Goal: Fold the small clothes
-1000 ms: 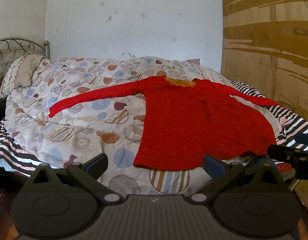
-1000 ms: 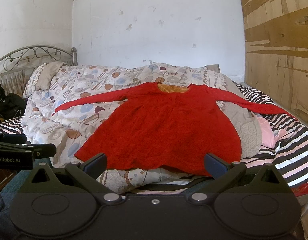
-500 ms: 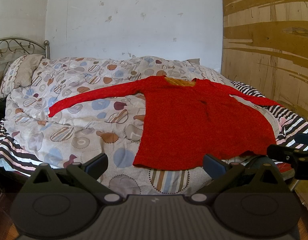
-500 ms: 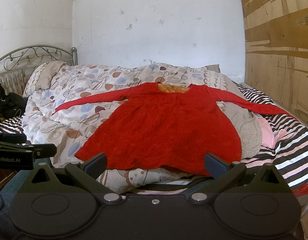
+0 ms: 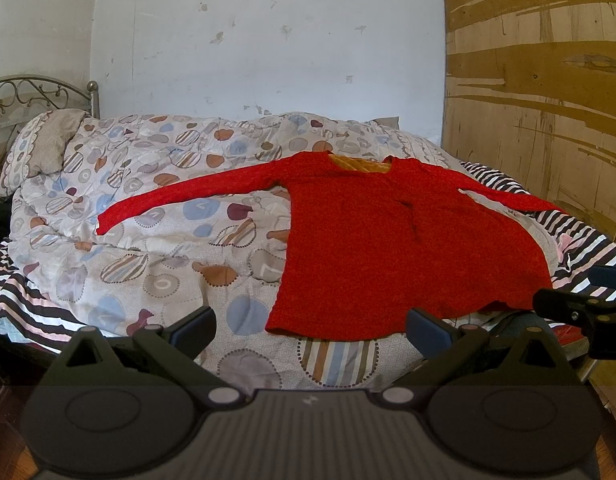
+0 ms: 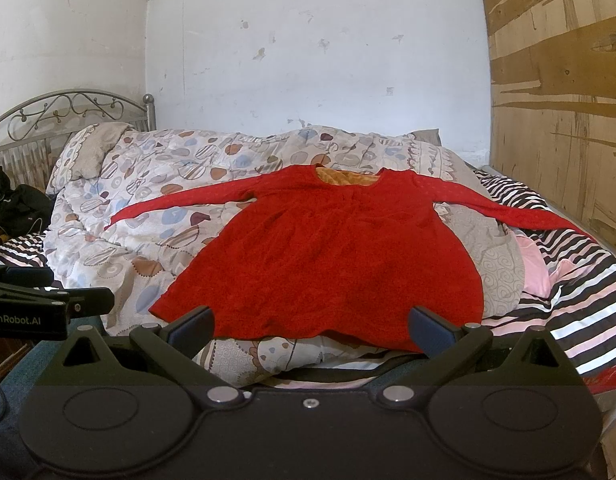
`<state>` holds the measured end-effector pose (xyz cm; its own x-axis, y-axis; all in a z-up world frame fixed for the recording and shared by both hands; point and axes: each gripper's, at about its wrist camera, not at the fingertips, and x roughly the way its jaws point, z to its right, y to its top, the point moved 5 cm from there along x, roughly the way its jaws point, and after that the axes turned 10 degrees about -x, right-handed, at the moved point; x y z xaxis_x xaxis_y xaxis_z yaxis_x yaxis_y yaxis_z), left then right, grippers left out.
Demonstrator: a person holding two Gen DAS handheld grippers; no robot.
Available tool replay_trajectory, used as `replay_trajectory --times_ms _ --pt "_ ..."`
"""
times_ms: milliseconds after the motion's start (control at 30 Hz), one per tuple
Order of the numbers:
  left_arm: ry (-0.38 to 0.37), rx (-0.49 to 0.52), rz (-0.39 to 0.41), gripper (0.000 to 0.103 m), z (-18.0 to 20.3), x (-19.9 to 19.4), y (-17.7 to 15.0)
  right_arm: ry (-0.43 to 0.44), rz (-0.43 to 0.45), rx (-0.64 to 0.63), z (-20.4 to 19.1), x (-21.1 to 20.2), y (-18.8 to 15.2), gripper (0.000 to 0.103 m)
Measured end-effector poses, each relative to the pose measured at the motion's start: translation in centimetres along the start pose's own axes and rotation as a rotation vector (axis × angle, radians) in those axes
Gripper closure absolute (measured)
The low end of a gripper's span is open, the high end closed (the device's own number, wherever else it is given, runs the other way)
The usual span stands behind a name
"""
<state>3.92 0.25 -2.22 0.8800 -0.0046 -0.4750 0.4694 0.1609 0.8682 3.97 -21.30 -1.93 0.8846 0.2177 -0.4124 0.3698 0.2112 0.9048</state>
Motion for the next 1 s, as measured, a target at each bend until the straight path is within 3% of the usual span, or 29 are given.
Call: replay_trajectory --times_ms 633,800,1000 --pt "0.010 0.000 -0.007 0.000 -0.2 0.4 0.4 -0.006 -0.009 0.004 0.0 0.1 -0.1 0.000" --pt "0.089 -0.007 -0.022 0.000 -1.0 1.6 1.6 0.024 -0.077 0.029 0.9 1.1 1.4 0.000" --pt "0.127 -0.066 -0.009 0.000 -3.1 3.1 4.5 -0.022 -0.092 -0.031 1.7 1.5 3.5 0.000"
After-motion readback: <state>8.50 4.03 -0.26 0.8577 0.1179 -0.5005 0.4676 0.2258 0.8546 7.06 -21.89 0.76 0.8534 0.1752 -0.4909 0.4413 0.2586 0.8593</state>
